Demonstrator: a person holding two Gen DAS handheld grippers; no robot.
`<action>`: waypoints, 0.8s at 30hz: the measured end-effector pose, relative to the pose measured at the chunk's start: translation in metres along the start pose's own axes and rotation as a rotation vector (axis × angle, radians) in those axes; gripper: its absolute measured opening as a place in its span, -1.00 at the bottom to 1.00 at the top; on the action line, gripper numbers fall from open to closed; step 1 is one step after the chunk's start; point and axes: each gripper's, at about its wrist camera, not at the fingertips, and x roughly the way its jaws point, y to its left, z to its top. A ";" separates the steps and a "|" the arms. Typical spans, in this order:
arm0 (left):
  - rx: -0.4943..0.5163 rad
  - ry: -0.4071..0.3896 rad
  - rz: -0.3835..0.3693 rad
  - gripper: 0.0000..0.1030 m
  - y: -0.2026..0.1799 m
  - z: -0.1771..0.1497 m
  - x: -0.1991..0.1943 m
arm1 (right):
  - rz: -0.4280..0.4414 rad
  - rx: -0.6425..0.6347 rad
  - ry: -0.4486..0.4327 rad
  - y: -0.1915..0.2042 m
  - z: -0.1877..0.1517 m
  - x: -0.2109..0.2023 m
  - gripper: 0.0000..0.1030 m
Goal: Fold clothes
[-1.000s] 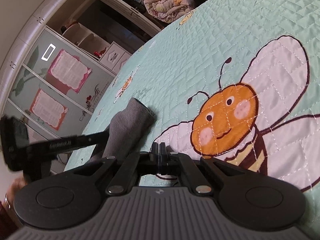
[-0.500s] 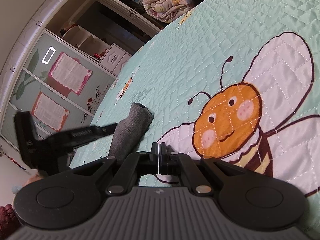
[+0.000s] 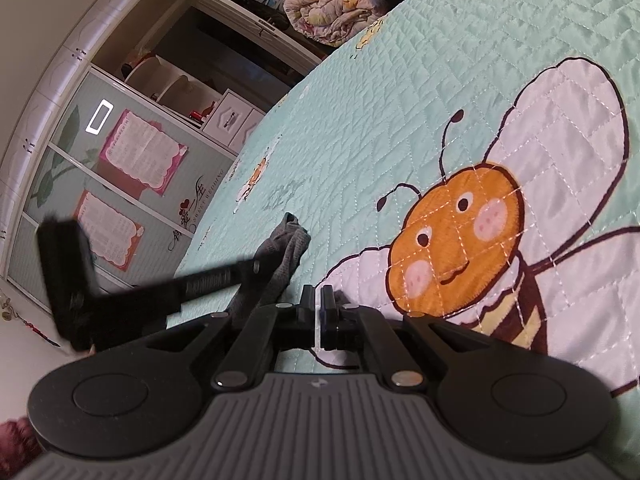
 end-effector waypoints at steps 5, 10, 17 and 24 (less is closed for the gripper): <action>0.046 -0.001 0.038 -0.71 -0.001 0.004 -0.006 | 0.002 0.002 -0.002 0.000 0.000 0.001 -1.00; -0.110 -0.128 0.044 0.08 0.022 -0.014 -0.070 | 0.012 0.014 -0.004 0.000 0.000 0.002 -0.97; -0.141 -0.102 0.153 0.09 0.047 -0.073 -0.125 | 0.047 -0.001 -0.009 0.004 0.000 0.003 -0.59; -0.360 -0.097 0.156 0.09 0.098 -0.088 -0.109 | 0.083 -0.020 -0.013 0.010 -0.001 0.004 -0.34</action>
